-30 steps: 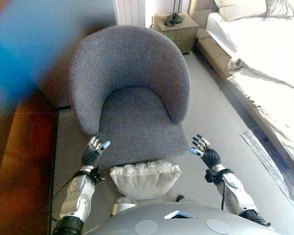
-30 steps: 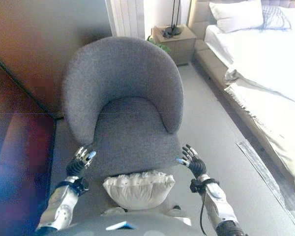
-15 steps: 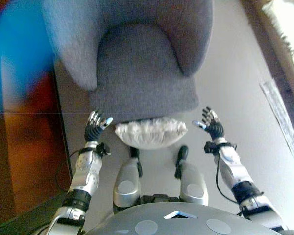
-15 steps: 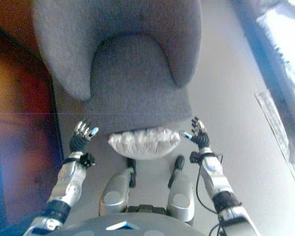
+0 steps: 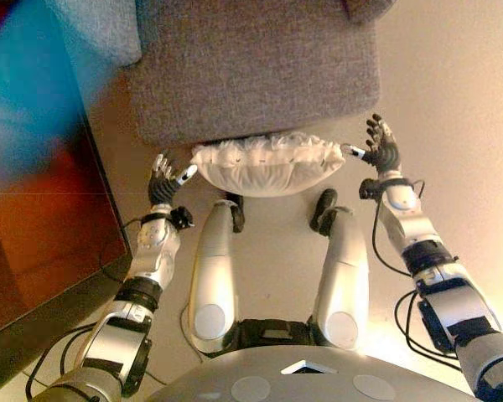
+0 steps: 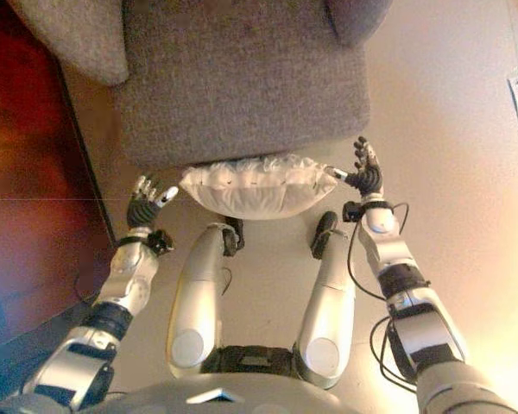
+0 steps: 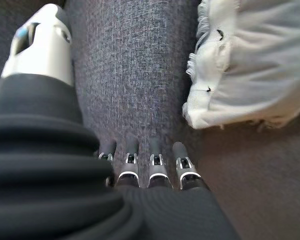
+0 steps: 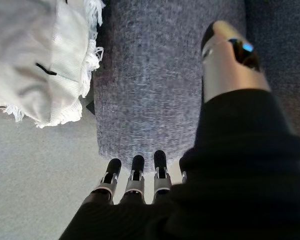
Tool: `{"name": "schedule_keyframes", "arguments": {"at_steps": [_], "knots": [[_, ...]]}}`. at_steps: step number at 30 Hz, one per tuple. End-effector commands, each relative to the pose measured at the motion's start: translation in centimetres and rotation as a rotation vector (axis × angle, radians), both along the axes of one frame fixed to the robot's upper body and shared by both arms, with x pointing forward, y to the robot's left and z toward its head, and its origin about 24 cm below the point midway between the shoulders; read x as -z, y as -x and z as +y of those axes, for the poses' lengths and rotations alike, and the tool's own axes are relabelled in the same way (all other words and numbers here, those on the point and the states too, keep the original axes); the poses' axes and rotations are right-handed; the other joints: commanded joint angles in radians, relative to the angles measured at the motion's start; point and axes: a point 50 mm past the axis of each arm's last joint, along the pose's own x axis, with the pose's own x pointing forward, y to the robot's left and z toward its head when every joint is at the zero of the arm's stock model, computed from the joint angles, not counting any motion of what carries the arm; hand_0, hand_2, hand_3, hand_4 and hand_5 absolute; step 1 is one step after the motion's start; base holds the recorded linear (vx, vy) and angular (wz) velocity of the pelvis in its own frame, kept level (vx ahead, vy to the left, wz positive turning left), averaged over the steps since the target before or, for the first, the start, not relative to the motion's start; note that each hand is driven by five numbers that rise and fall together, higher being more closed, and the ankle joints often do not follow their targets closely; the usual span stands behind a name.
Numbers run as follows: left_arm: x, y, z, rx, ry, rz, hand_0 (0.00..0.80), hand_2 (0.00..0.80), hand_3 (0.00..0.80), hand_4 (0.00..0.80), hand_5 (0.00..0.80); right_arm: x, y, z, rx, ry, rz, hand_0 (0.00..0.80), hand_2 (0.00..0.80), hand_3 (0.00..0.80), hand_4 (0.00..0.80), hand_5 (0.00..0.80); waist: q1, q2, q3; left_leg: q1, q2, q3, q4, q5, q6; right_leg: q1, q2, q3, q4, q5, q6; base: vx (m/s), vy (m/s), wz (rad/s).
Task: Pick up the cushion and take it to the sofa
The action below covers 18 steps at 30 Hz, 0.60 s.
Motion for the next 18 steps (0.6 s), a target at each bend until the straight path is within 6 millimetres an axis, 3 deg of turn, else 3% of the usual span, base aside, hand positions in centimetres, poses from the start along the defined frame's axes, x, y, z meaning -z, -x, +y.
{"name": "schedule_keyframes", "arguments": {"at_steps": [1, 9, 15, 18], "knots": [[-0.6, 0.0, 0.4, -0.038, 0.078, -0.066, 0.000, 0.000, 0.000, 0.000, 0.000, -2.0, -0.3, -1.2, -0.023, 0.086, -0.059, 0.000, 0.000, 0.000, 0.000, 0.000, -0.003, 0.026, -0.002, -0.032, -0.030, -0.001, 0.068, -0.109, 0.040, -0.035, 0.005, 0.018, 0.032, 0.012, 0.020, -0.045, 0.004, 0.01], [-0.9, -0.1, 0.4, 0.081, 0.075, -0.080, 0.000, 0.000, 0.000, 0.000, 0.000, -3.0, -0.7, -1.8, -0.087, 0.249, -0.012, 0.000, 0.000, 0.000, 0.000, 0.000, -0.008, 0.030, -0.002, -0.154, -0.018, -0.015, 0.160, -0.114, 0.046, -0.155, 0.025, 0.040, 0.125, -0.004, 0.004, -0.007, 0.002, 0.01], [-0.9, -0.4, 1.1, 0.113, 0.029, -0.047, 0.000, 0.000, 0.000, 0.000, 0.000, -3.4, -0.5, -4.0, -0.056, 0.282, 0.030, 0.000, 0.000, 0.000, 0.000, 0.000, -0.014, 0.029, -0.002, -0.182, -0.007, -0.016, 0.205, -0.122, 0.046, -0.175, 0.030, 0.040, 0.160, -0.016, -0.001, 0.001, -0.002, -0.01], [-0.3, 0.1, 1.8, 0.117, 0.024, -0.025, 0.000, 0.000, 0.000, 0.000, 0.000, -2.6, 0.2, -5.7, 0.003, 0.406, 0.082, 0.000, 0.000, 0.000, 0.000, 0.000, -0.015, 0.024, -0.002, -0.186, 0.000, -0.016, 0.218, -0.126, 0.045, -0.175, 0.029, 0.037, 0.164, -0.013, 0.001, 0.018, -0.004, -0.02]]}}
